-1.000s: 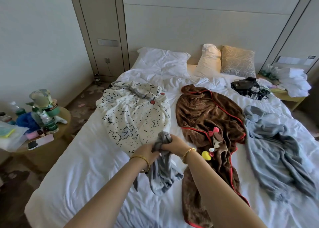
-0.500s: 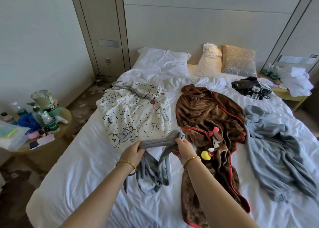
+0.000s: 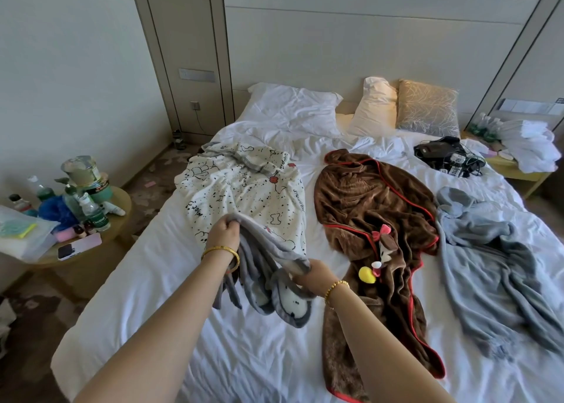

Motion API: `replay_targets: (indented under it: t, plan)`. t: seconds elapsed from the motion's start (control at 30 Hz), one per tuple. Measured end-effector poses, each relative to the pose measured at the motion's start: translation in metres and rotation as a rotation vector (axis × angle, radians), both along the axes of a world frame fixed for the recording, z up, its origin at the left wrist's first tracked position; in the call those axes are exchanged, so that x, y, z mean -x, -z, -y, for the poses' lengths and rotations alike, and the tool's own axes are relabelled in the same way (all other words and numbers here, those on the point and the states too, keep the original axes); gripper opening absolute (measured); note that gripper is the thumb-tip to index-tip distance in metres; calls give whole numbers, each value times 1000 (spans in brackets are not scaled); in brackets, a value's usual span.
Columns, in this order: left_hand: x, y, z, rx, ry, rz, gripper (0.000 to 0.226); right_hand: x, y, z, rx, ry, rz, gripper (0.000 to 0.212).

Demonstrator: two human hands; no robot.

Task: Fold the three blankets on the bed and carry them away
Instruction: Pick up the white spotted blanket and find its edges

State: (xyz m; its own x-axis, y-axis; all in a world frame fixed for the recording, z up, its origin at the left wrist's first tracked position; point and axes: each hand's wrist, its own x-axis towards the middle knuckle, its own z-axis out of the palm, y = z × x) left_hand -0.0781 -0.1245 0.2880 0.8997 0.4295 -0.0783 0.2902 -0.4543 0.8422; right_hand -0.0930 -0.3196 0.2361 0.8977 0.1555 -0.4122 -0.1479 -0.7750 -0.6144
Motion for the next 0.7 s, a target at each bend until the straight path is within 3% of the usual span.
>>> replay_targets:
  t: [0.07,0.13,0.3,0.5,0.7]
  plan:
    - [0,2,-7,-22,3,-16,21,-3,2,2,184,-44,51,16]
    - [2,6,-13,-51,0,-24,18,-5,5,6,253,-16,79,25]
    - [1,14,-19,-32,-138,-1,26,-8,-3,17,451,107,278,16]
    - [-7,10,-33,-22,-239,10,29,-3,-1,46,539,203,120,26]
    - [-4,18,-35,23,-321,-50,34,12,13,66,714,183,127,37]
